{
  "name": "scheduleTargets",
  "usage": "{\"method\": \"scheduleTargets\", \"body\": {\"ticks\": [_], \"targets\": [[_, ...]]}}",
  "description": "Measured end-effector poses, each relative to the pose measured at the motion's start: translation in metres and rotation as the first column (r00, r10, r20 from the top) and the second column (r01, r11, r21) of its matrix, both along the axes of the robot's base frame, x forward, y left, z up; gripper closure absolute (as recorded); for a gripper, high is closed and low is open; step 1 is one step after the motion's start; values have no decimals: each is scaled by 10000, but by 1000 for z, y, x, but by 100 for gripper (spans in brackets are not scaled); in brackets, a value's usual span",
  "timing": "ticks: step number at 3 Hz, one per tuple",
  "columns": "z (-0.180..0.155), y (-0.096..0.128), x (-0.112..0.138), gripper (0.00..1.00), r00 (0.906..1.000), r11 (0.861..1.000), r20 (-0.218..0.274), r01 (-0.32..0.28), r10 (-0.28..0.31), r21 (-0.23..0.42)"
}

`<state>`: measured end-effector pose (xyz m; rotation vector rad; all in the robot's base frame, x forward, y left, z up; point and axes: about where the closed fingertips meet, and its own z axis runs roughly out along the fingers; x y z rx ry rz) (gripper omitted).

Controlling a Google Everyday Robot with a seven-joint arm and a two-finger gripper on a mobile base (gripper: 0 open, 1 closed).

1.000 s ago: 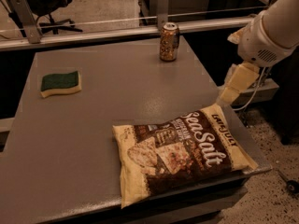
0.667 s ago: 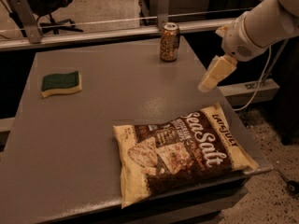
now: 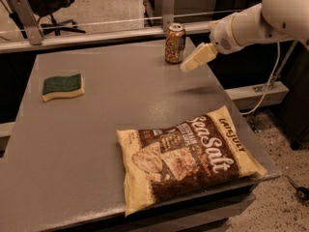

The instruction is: Move orange can near sponge

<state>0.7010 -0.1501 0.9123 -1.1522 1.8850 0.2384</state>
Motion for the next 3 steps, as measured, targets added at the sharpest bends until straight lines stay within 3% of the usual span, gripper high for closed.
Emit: {"method": "scheduleTargets", "body": {"ticks": [1,2,3], "targets": [[3,16,40,0,9994,9833,324,90,-151,1820],[8,34,67,0,9983,9448,556,-26,-165,3275],[7,46,80,19,9981,9151,591,-87,-166,4032]]}}
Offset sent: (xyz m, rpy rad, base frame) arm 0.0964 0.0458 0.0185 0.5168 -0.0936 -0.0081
